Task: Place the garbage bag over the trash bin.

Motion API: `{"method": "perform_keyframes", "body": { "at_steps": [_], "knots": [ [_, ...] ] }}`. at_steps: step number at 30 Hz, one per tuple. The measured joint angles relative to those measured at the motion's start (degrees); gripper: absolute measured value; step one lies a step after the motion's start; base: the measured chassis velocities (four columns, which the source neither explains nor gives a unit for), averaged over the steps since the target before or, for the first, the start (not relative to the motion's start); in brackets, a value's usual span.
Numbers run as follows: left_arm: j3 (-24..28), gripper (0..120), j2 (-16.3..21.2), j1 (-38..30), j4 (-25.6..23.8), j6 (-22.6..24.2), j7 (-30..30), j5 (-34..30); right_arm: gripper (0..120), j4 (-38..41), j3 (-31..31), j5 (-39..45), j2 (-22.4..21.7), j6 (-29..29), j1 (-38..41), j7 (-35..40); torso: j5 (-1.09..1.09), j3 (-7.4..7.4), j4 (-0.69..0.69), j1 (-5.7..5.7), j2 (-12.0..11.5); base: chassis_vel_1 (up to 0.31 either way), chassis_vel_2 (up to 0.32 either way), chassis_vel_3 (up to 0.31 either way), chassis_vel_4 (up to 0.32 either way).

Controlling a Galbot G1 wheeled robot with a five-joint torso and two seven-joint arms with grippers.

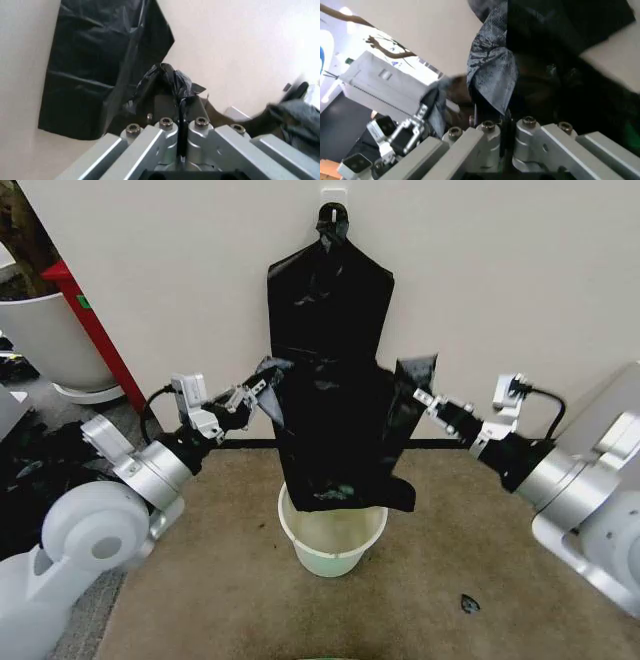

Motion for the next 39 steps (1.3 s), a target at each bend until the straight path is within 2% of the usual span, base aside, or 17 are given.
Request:
{"method": "perform_keyframes", "body": {
  "at_steps": [8, 14, 19, 22, 30, 35, 39],
  "knots": [
    [0.38, 0, -0.13, 0.27, 0.31, 0.19, 0.05, 2.36, 0, 0.0, -3.2, -0.89, 2.58, -0.13, -0.54, 0.95, 0.0, 0.0, -0.02, 0.0, 0.0, 0.0, 0.0, 0.0, 0.0],
    [-4.35, 0, -1.3, 9.98, -0.87, 1.72, 0.54, 5.75, 0, 0.02, -9.37, -4.57, 5.05, -0.06, 0.92, 1.69, -0.01, 0.0, 0.01, 0.0, 0.0, 0.0, 0.0, 0.0, 0.0],
    [-6.3, 0, -2.39, 15.43, -2.72, 1.71, 0.69, 7.82, 0, 0.02, -10.09, -4.36, 5.87, -0.33, -0.39, 2.47, -0.01, -0.01, 0.0, 0.0, 0.0, 0.0, 0.0, 0.0, 0.0],
    [-9.18, 0, -2.42, 17.9, -4.82, 1.68, 0.69, 8.11, 0, 0.02, -9.3, -1.64, 4.93, -0.34, 0.18, 2.47, 0.0, -0.01, 0.0, 0.0, 0.0, 0.0, 0.0, 0.0, 0.0],
    [-15.93, 0, -0.35, 15.47, -6.98, 2.32, 0.01, 3.98, 0, 0.03, -6.14, 4.26, 1.55, 1.53, 9.41, 2.64, 0.0, 0.0, 0.0, 0.0, 0.0, 0.0, 0.0, 0.0, 0.0],
    [-18.36, 0, 0.68, 15.31, -8.49, 2.68, -0.12, 1.86, 0, 0.04, -4.69, 8.46, -0.35, 2.89, 13.95, 3.39, 0.0, 0.0, 0.0, 0.0, 0.0, 0.0, 0.0, 0.0, 0.0],
    [-18.87, 0, 1.1, 14.65, -9.17, 2.91, -0.6, 1.2, 0, 0.04, -5.34, 10.74, -0.24, 3.47, 16.07, 3.82, -0.01, 0.0, 0.0, 0.0, 0.0, 0.0, 0.0, 0.0, 0.0]
  ]
}}
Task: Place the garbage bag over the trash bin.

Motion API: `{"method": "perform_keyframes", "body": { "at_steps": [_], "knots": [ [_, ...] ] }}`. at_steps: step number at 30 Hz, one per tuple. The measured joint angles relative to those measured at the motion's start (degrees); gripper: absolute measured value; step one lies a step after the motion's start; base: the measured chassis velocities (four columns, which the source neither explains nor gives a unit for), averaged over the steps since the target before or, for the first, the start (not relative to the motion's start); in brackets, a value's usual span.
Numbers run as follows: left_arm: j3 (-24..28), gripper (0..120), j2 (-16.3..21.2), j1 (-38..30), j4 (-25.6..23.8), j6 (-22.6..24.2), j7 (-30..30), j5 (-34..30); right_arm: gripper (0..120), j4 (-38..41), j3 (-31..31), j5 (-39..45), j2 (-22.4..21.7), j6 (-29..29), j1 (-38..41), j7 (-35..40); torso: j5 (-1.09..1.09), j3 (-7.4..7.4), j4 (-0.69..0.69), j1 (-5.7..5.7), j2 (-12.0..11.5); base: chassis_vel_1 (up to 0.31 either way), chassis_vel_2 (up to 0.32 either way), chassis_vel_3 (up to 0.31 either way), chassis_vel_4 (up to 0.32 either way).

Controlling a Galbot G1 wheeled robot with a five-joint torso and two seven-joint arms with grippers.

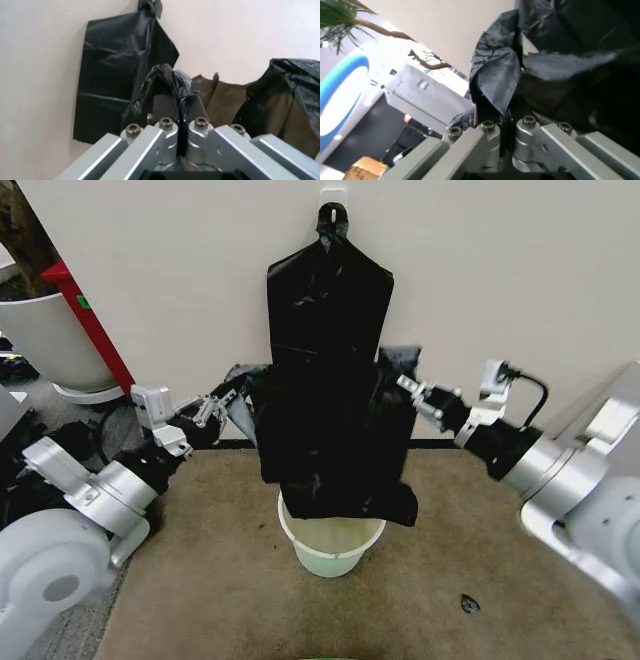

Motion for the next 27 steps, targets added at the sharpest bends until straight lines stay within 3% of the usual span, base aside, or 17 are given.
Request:
{"method": "perform_keyframes", "body": {
  "at_steps": [8, 12, 20, 27],
  "knots": [
    [1.05, 0, -0.5, -1.1, 2.53, 0.57, -0.82, 1.92, 0, -0.01, -4.43, -1.56, 4.71, -0.37, -2.12, 1.01, 0.01, 0.0, -0.01, 0.0, 0.0, 0.0, 0.0, 0.0, 0.0],
    [6.3, 0, -2.04, -1.44, 6.9, 0.58, -0.2, 6.4, 0, -0.04, -8.82, -5.93, 7.61, -1.99, -5.2, 1.64, 0.02, 0.0, 0.01, 0.0, 0.0, 0.0, 0.0, 0.0, 0.0],
    [15.49, 0, -4.71, -4.07, 12.46, 1.09, 0.66, 13.33, 0, -1.65, -9.77, -9.5, 9.79, -4.01, -8.78, 1.41, 0.01, 0.0, -0.01, 0.0, 0.0, 0.0, 0.0, 0.0, 0.0],
    [15.41, 0, -5.79, -2.0, 12.05, 1.43, 1.77, 14.94, 0, -5.23, -10.52, -13.37, 12.21, -5.51, -14.42, 1.08, 0.01, 0.0, -0.01, 0.0, 0.0, 0.0, 0.0, 0.0, 0.0]
  ]
}}
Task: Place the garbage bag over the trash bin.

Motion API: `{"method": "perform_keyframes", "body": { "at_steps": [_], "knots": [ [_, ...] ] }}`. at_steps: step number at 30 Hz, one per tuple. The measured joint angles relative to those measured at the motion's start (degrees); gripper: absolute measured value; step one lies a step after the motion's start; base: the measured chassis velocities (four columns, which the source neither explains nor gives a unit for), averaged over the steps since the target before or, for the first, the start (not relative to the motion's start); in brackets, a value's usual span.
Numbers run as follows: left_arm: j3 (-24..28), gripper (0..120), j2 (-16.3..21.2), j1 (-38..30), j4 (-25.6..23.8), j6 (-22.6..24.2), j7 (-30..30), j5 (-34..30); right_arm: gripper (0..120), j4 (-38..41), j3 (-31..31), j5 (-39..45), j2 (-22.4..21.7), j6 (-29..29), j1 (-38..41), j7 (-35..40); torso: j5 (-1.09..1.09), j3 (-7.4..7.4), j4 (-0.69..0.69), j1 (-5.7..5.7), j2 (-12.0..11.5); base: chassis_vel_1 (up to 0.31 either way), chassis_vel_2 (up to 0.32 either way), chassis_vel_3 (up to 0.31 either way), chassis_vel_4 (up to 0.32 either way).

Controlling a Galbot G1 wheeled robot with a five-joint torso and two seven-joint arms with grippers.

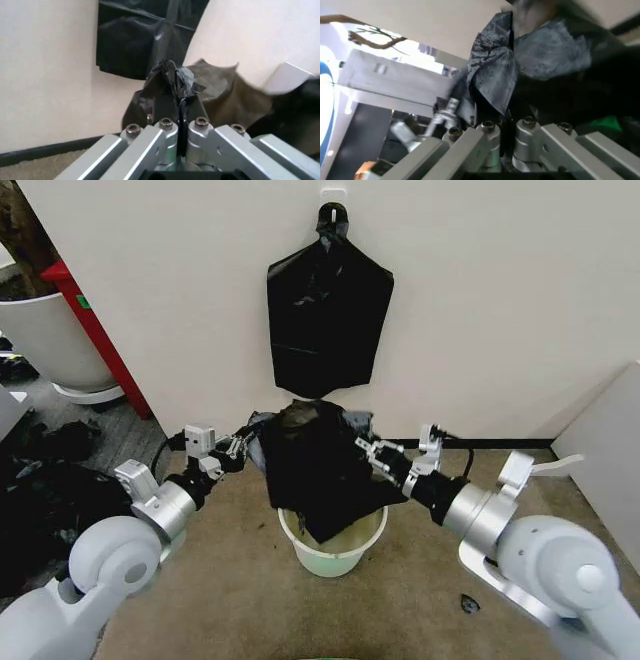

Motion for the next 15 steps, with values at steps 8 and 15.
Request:
{"method": "perform_keyframes", "body": {
  "at_steps": [8, 15],
  "knots": [
    [-1.11, 0, 0.31, 4.0, -1.31, 0.08, 1.92, 3.35, 0, -3.18, -4.48, -8.6, 2.78, -0.45, -1.79, -1.49, 0.01, 0.0, 0.01, 0.0, 0.0, 0.0, 0.0, 0.0, 0.0],
    [-1.16, 0, 0.51, 1.93, -4.21, 1.02, 0.67, 1.97, 0, 1.88, -2.19, -6.09, 1.83, 0.48, -0.22, -0.88, -0.01, 0.0, 0.0, 0.0, 0.0, 0.0, 0.0, 0.0, 0.0]
  ]
}}
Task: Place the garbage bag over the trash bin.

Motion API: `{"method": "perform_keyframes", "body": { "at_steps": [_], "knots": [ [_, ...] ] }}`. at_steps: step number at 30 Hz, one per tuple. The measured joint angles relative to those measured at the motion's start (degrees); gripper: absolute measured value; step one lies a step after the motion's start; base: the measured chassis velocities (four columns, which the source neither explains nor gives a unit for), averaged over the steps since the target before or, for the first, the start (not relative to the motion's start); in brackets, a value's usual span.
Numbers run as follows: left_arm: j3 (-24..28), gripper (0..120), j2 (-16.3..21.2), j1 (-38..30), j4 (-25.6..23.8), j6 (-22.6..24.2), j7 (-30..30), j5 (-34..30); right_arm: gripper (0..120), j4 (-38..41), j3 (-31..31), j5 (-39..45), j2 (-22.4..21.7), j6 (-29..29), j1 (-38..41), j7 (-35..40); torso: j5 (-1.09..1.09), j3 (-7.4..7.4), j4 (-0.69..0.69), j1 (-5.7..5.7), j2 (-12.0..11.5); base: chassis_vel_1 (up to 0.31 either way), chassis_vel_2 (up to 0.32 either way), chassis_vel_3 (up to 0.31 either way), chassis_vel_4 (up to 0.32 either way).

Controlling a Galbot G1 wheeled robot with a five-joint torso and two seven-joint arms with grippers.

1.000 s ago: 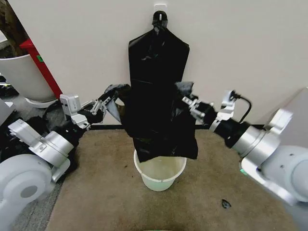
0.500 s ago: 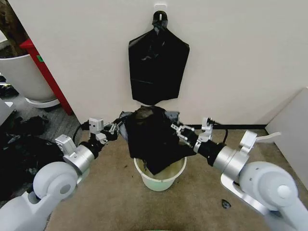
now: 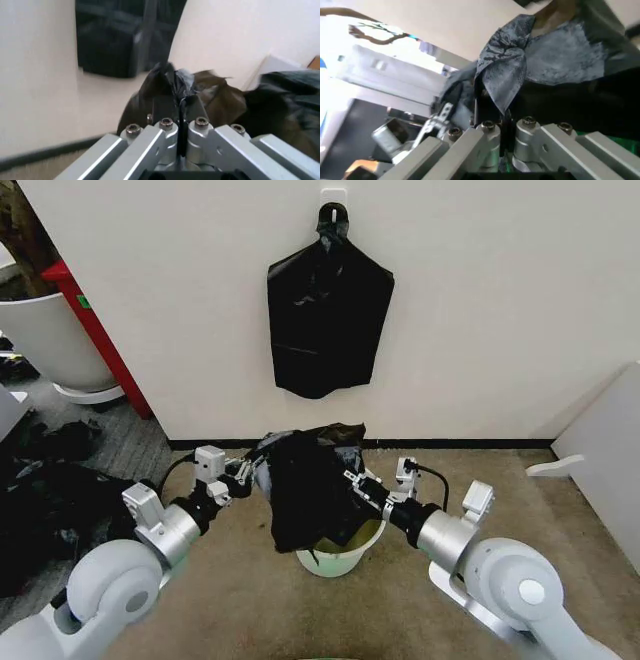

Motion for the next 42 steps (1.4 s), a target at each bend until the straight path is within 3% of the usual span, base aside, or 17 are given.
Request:
{"method": "perform_keyframes", "body": {
  "at_steps": [6, 10, 14, 19, 26, 35, 42],
  "knots": [
    [-2.16, 0, 1.54, -3.33, -2.43, 1.61, -1.74, -4.36, 0, 3.3, 2.1, 7.25, -2.48, 1.4, 2.49, 2.35, 0.01, 0.0, 0.01, 0.0, 0.0, 0.0, 0.0, 0.0, 0.0],
    [-1.86, 0, 1.28, -4.13, -2.68, 2.69, -2.11, -4.56, 0, 2.61, -0.32, 4.97, -0.85, 0.49, 1.37, 1.93, 0.01, 0.0, 0.0, 0.0, 0.0, 0.0, 0.0, 0.0, 0.0],
    [-0.63, 0, 0.52, -3.12, -1.13, 3.39, -1.87, -2.42, 0, -2.19, -2.65, 1.97, 2.04, -0.25, 0.78, 1.1, 0.02, 0.0, 0.01, 0.0, 0.0, 0.0, 0.0, 0.0, 0.0],
    [1.67, 0, -1.15, -1.82, 4.9, 3.87, -1.08, 4.03, 0, -14.12, -5.09, -4.93, 5.02, -1.19, 1.8, -2.18, 0.0, 0.01, 0.02, 0.0, 0.0, 0.0, 0.0, 0.0, 0.0],
    [3.31, 0, -3.15, -3.01, 9.91, 3.19, -1.01, 8.95, 0, -21.54, -6.82, -11.77, 6.62, -1.23, 1.38, -6.1, 0.01, 0.01, 0.01, 0.0, 0.0, 0.0, 0.0, 0.0, 0.0],
    [4.12, 0, -3.99, -4.0, 8.33, 1.75, -0.77, 10.48, 0, -16.18, -5.47, -13.89, 4.39, -0.3, -0.79, -6.08, 0.01, 0.0, 0.01, 0.0, 0.0, 0.0, 0.0, 0.0, 0.0],
    [2.55, 0, -2.87, -2.63, 0.75, 2.14, -1.53, 10.11, 0, -5.15, -1.65, -14.38, -0.4, 1.26, -2.63, -3.75, 0.02, 0.0, 0.01, 0.0, 0.0, 0.0, 0.0, 0.0, 0.0]
  ]
}}
